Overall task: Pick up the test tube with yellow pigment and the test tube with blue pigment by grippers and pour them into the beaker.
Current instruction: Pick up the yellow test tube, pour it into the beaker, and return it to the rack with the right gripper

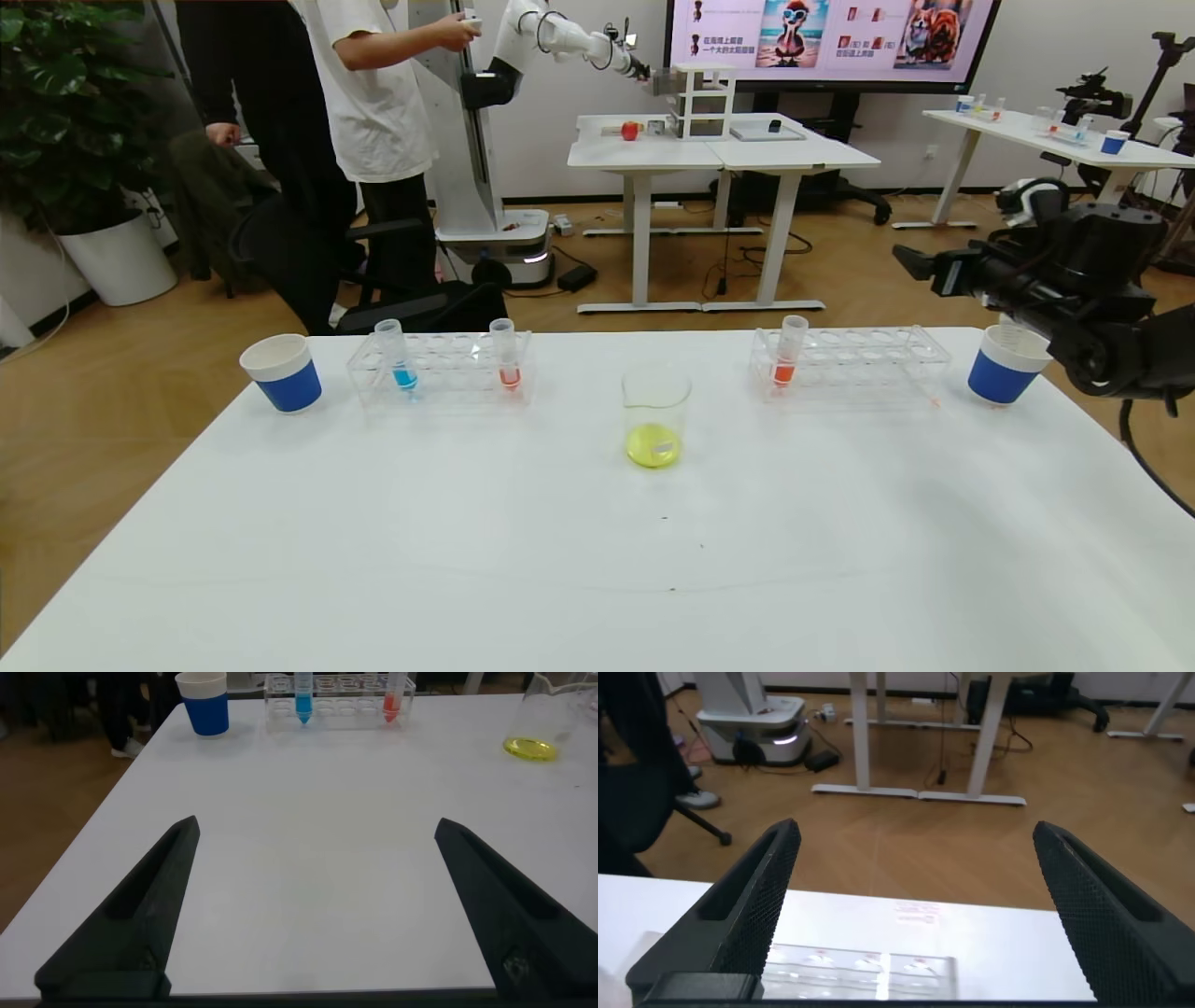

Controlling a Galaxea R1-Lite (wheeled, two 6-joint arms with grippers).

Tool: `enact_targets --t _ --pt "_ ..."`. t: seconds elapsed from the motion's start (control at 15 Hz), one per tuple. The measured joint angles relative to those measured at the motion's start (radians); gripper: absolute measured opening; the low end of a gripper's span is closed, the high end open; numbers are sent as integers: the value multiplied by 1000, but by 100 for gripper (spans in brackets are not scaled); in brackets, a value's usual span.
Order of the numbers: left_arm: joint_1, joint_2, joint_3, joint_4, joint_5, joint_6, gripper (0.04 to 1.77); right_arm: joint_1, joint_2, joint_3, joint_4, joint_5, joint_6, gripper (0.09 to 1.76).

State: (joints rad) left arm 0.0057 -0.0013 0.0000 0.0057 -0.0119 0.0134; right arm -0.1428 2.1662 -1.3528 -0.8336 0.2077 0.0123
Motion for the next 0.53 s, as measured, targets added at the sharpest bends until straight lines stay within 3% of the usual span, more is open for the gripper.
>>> enact_targets --t 0.27,0.53 --pt "0 0 0 0 0 0 175 217 -130 51 16 -108 0 174" --pt "0 0 0 0 0 0 175 284 -304 160 9 -118 -1 174"
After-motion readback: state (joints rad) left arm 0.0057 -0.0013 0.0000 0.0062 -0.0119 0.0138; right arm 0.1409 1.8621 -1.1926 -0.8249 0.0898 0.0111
